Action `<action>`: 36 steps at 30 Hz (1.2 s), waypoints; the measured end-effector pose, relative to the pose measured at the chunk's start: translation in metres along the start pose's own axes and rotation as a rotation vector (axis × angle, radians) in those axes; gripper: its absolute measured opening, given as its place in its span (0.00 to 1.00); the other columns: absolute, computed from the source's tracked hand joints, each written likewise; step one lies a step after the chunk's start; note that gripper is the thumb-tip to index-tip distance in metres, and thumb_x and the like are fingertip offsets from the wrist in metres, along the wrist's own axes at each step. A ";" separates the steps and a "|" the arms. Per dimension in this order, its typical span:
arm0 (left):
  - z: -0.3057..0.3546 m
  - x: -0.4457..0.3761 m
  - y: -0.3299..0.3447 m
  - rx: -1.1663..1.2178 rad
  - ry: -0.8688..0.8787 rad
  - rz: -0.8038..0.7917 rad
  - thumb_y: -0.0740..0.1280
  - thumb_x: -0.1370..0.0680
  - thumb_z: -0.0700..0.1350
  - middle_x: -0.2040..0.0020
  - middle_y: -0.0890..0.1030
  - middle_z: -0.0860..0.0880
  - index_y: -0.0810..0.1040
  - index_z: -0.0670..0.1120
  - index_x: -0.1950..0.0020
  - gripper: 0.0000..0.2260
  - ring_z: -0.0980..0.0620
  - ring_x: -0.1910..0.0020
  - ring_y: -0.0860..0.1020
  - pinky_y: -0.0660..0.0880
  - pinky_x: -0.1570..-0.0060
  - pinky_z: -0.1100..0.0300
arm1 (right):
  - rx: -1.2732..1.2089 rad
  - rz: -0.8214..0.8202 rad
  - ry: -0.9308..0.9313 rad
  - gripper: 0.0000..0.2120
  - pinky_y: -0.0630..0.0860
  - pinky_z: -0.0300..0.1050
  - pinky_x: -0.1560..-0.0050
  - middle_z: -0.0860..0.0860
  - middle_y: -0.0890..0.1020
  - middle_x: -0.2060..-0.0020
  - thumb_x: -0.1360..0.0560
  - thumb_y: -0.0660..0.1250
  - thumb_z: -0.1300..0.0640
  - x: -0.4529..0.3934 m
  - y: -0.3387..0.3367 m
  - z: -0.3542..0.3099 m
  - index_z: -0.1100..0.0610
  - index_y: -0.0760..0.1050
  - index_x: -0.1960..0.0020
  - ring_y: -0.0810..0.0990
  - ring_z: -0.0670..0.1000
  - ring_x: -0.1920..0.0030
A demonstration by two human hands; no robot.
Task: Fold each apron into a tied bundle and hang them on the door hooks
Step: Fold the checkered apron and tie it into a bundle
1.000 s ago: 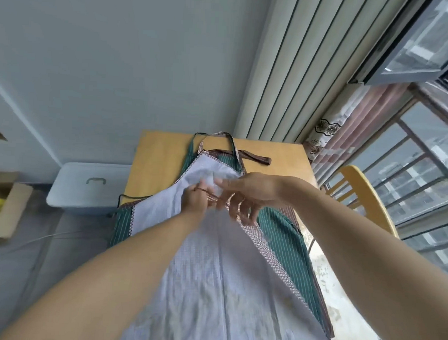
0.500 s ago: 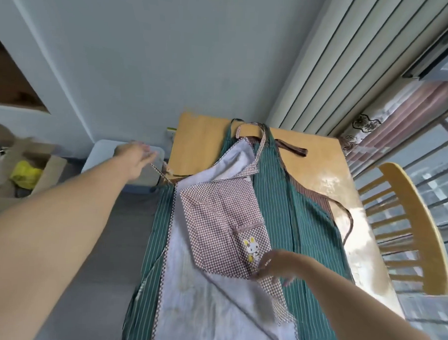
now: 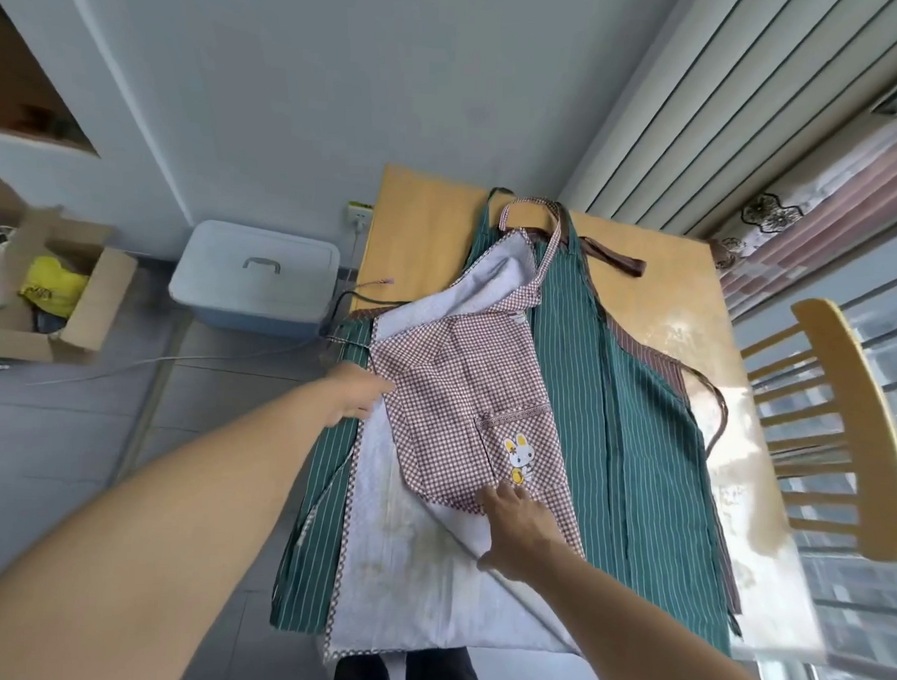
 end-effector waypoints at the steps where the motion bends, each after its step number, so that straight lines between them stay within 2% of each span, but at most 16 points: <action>1: -0.003 -0.003 0.006 0.039 -0.006 0.009 0.73 0.22 0.47 0.42 0.82 0.42 0.78 0.37 0.39 0.17 0.46 0.44 0.81 0.79 0.43 0.54 | 0.059 -0.045 -0.015 0.33 0.71 0.56 0.32 0.52 0.74 0.35 0.28 0.75 0.43 -0.001 0.005 0.000 0.52 0.68 0.29 0.71 0.55 0.34; 4: -0.007 -0.014 0.018 0.161 -0.022 0.006 0.73 0.22 0.48 0.42 0.83 0.44 0.79 0.40 0.39 0.16 0.48 0.48 0.81 0.79 0.46 0.54 | 0.148 -0.160 -0.043 0.15 0.71 0.57 0.33 0.54 0.79 0.44 0.22 0.68 0.45 0.005 0.019 -0.003 0.56 0.78 0.45 0.74 0.56 0.40; 6: -0.003 -0.016 0.025 0.223 -0.032 -0.031 0.73 0.22 0.48 0.44 0.84 0.46 0.79 0.42 0.43 0.12 0.49 0.50 0.81 0.78 0.50 0.56 | 0.020 -0.225 -0.041 0.06 0.79 0.49 0.48 0.53 0.80 0.52 0.23 0.67 0.52 0.014 0.020 -0.012 0.54 0.74 0.55 0.78 0.55 0.50; 8: 0.006 -0.023 0.023 0.243 -0.002 -0.006 0.73 0.23 0.45 0.42 0.84 0.46 0.80 0.43 0.43 0.11 0.48 0.48 0.81 0.78 0.48 0.55 | -0.124 -0.294 -0.073 0.09 0.72 0.39 0.66 0.51 0.78 0.59 0.25 0.66 0.54 0.020 0.016 -0.027 0.53 0.69 0.62 0.77 0.54 0.58; 9: 0.015 -0.025 0.017 0.217 0.046 0.045 0.73 0.23 0.43 0.39 0.83 0.47 0.79 0.44 0.39 0.13 0.47 0.44 0.80 0.77 0.45 0.54 | -0.216 -0.316 -0.084 0.10 0.70 0.39 0.68 0.50 0.78 0.60 0.24 0.67 0.53 0.022 0.012 -0.034 0.52 0.71 0.62 0.77 0.54 0.58; 11: 0.040 -0.028 0.003 0.146 0.162 0.160 0.70 0.21 0.40 0.34 0.79 0.48 0.74 0.46 0.28 0.21 0.46 0.39 0.78 0.75 0.42 0.57 | -0.376 -0.315 -0.090 0.09 0.78 0.43 0.61 0.52 0.82 0.54 0.24 0.71 0.51 0.024 0.000 -0.049 0.57 0.80 0.50 0.81 0.55 0.53; 12: 0.054 -0.027 -0.003 0.137 0.216 0.204 0.69 0.21 0.40 0.33 0.78 0.47 0.72 0.46 0.25 0.23 0.47 0.39 0.78 0.75 0.44 0.58 | -0.437 -0.295 -0.089 0.14 0.81 0.46 0.53 0.53 0.84 0.49 0.24 0.72 0.51 0.025 -0.007 -0.055 0.58 0.80 0.43 0.83 0.55 0.49; 14: 0.084 -0.025 -0.012 0.093 0.324 0.256 0.66 0.20 0.40 0.35 0.78 0.49 0.71 0.47 0.24 0.23 0.49 0.42 0.78 0.74 0.48 0.60 | -0.534 -0.238 -0.077 0.19 0.82 0.47 0.44 0.54 0.84 0.43 0.25 0.74 0.52 0.023 -0.016 -0.068 0.57 0.78 0.36 0.83 0.54 0.46; 18: 0.117 -0.026 -0.032 0.027 0.423 0.341 0.64 0.19 0.39 0.33 0.77 0.48 0.71 0.47 0.26 0.21 0.48 0.39 0.78 0.74 0.45 0.59 | -0.624 -0.179 -0.058 0.16 0.83 0.46 0.46 0.53 0.82 0.44 0.22 0.71 0.57 0.017 -0.015 -0.104 0.56 0.73 0.36 0.83 0.53 0.48; 21: 0.091 -0.036 -0.050 0.062 0.313 0.399 0.64 0.19 0.40 0.37 0.79 0.49 0.75 0.47 0.30 0.17 0.48 0.44 0.78 0.77 0.49 0.57 | -0.571 -0.241 -0.119 0.23 0.83 0.52 0.44 0.56 0.80 0.43 0.22 0.71 0.54 0.018 -0.007 -0.138 0.57 0.68 0.30 0.82 0.57 0.46; 24: 0.042 -0.050 -0.047 0.090 0.082 0.288 0.67 0.20 0.42 0.40 0.81 0.44 0.76 0.41 0.35 0.14 0.46 0.47 0.80 0.79 0.50 0.54 | -0.352 -0.459 -0.245 0.38 0.67 0.65 0.28 0.58 0.73 0.28 0.24 0.66 0.35 0.027 0.002 -0.158 0.58 0.64 0.24 0.72 0.62 0.29; 25: 0.029 -0.051 -0.042 0.105 0.024 0.227 0.69 0.21 0.44 0.40 0.82 0.44 0.77 0.41 0.36 0.15 0.46 0.46 0.81 0.80 0.47 0.52 | -0.343 -0.467 -0.269 0.38 0.65 0.66 0.27 0.58 0.72 0.27 0.24 0.62 0.31 0.024 -0.003 -0.156 0.58 0.67 0.26 0.70 0.62 0.27; 27: 0.017 -0.046 -0.028 0.126 -0.013 0.123 0.70 0.21 0.45 0.39 0.82 0.46 0.78 0.41 0.36 0.15 0.46 0.44 0.81 0.79 0.43 0.52 | -0.462 -0.361 -0.258 0.31 0.70 0.61 0.29 0.55 0.76 0.30 0.21 0.60 0.33 0.009 -0.026 -0.143 0.56 0.73 0.31 0.75 0.59 0.31; 29: 0.009 -0.039 -0.018 0.109 -0.036 0.067 0.70 0.21 0.45 0.39 0.82 0.46 0.78 0.41 0.35 0.15 0.46 0.44 0.81 0.79 0.48 0.54 | -0.567 -0.162 -0.138 0.23 0.75 0.52 0.35 0.52 0.80 0.35 0.20 0.64 0.39 -0.015 -0.059 -0.106 0.52 0.75 0.33 0.80 0.54 0.38; 32: 0.005 -0.032 0.000 0.191 -0.082 -0.034 0.71 0.21 0.45 0.40 0.82 0.44 0.77 0.41 0.36 0.16 0.46 0.47 0.81 0.77 0.57 0.54 | -0.679 0.055 0.036 0.18 0.79 0.43 0.47 0.51 0.85 0.44 0.21 0.69 0.44 -0.046 -0.099 -0.038 0.51 0.77 0.35 0.84 0.50 0.50; 36: 0.019 -0.026 0.030 0.395 -0.092 -0.291 0.68 0.20 0.50 0.41 0.84 0.41 0.80 0.41 0.38 0.16 0.41 0.42 0.81 0.77 0.42 0.48 | -0.830 0.137 0.184 0.17 0.71 0.34 0.71 0.52 0.85 0.51 0.20 0.69 0.50 -0.070 -0.113 0.026 0.54 0.75 0.34 0.77 0.43 0.69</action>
Point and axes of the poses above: each hand's wrist, its own x-axis away from the middle knuckle, its own y-axis out of the palm, z = x × y, the point moved 10 cm from there along -x, towards the middle knuckle
